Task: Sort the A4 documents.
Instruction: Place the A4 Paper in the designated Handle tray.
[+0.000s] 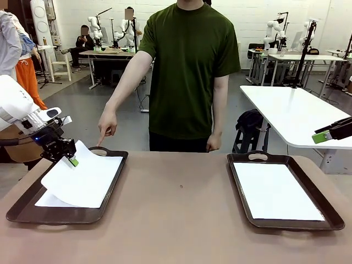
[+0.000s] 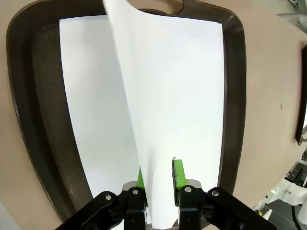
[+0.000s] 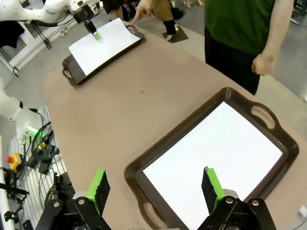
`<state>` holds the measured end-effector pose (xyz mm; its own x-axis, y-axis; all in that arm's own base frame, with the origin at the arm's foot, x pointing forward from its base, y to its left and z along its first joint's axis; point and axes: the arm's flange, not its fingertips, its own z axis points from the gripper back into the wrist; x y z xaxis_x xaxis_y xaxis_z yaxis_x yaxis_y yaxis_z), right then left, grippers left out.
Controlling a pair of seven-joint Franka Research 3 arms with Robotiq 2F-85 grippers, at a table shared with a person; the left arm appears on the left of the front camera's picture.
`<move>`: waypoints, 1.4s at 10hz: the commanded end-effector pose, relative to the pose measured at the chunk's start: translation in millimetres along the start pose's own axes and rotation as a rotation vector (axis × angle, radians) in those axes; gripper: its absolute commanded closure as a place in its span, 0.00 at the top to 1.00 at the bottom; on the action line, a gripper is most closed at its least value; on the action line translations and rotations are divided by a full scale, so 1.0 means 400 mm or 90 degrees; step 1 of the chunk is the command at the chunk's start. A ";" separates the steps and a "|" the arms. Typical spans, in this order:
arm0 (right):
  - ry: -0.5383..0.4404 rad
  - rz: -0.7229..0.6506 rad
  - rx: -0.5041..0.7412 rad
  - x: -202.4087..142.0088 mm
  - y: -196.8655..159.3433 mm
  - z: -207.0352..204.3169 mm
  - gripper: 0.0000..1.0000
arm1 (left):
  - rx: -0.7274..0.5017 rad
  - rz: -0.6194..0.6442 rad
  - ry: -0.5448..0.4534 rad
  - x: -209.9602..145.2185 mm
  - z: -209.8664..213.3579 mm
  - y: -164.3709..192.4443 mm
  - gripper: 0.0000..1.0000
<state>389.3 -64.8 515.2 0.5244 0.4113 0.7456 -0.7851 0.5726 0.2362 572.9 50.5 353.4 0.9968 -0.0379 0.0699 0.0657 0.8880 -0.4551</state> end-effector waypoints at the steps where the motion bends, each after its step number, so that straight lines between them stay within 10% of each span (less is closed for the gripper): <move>1: -0.003 0.003 -0.001 0.002 0.000 -0.004 1.00 | 0.014 0.004 0.011 0.000 -0.003 -0.005 0.59; 2: -0.003 0.003 -0.001 0.002 0.000 -0.004 1.00 | 0.025 0.005 0.012 0.002 -0.004 0.000 0.43; 3: -0.003 0.003 -0.001 0.002 0.000 -0.004 1.00 | 0.046 0.005 0.010 0.002 0.000 0.003 0.79; 4: -0.003 0.003 -0.001 0.002 0.000 -0.004 1.00 | 0.049 0.008 0.009 0.005 0.002 0.009 0.63; 5: -0.003 0.003 -0.001 0.002 0.000 -0.004 1.00 | 0.049 0.009 0.008 0.005 0.001 0.011 0.98; 6: -0.003 0.003 -0.001 0.002 0.000 -0.004 1.00 | 0.053 0.007 0.009 0.008 0.001 0.010 0.82; 7: -0.003 0.003 -0.001 0.002 0.000 -0.004 1.00 | 0.056 0.005 0.008 0.008 0.002 0.008 1.00; 14: -0.003 0.003 -0.001 0.002 0.000 -0.004 1.00 | 0.074 0.029 -0.022 -0.023 -0.001 0.024 1.00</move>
<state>389.3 -64.8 515.2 0.5243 0.4114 0.7456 -0.7851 0.5726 0.2362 571.7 60.0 346.0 0.9966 -0.0144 0.0815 0.0446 0.9228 -0.3826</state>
